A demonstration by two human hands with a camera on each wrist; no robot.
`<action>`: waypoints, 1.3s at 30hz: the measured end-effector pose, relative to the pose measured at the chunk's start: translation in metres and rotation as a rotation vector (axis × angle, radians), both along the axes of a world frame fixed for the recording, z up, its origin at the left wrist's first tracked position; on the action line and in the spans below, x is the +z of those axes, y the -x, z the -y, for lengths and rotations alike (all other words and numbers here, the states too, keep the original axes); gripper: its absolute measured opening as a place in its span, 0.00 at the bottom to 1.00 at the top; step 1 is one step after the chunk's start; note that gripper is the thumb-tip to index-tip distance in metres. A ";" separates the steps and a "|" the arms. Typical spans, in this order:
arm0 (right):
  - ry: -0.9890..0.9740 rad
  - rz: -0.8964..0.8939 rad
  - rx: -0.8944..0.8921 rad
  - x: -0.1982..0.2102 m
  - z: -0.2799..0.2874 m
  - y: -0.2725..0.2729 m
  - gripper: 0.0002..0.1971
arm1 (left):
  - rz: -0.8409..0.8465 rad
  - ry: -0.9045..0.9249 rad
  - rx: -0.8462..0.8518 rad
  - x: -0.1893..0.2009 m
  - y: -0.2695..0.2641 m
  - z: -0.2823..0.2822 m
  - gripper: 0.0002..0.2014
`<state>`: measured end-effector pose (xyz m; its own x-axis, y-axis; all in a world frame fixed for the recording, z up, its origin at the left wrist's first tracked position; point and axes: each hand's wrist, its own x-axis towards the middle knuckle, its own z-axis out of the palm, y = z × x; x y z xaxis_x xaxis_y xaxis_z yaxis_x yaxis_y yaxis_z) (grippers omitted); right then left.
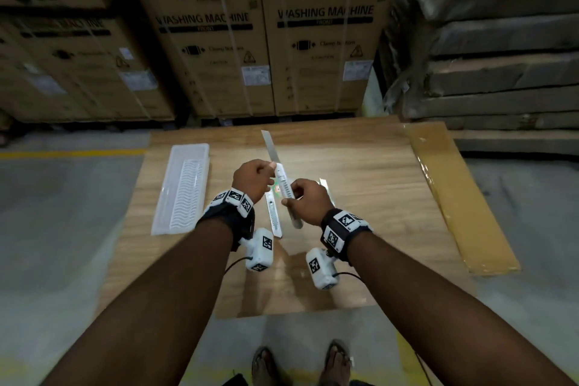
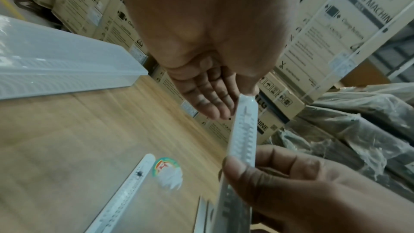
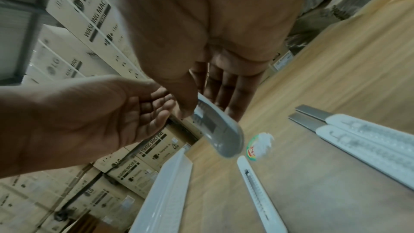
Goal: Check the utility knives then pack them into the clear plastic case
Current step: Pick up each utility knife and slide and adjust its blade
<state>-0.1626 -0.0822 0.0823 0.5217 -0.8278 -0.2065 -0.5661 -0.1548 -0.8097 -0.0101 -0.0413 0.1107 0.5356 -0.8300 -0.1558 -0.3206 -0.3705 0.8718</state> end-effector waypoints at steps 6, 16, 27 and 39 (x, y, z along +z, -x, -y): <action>-0.045 0.106 0.020 0.033 0.012 0.009 0.11 | 0.016 0.085 -0.025 0.040 0.008 0.008 0.09; -0.074 0.285 -0.070 0.064 0.023 0.018 0.17 | 0.073 0.159 -0.021 0.059 0.027 0.014 0.08; -0.073 0.345 -0.082 0.077 0.029 -0.007 0.17 | -0.001 0.167 -0.059 0.071 0.001 0.025 0.08; -0.127 0.316 -0.047 0.084 0.027 -0.067 0.12 | -0.143 0.176 -0.070 0.068 -0.056 0.018 0.04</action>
<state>-0.0960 -0.1090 0.1664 0.5386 -0.8302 -0.1435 -0.2883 -0.0215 -0.9573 0.0456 -0.0598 0.1789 0.4586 -0.8854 -0.0755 -0.2091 -0.1901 0.9592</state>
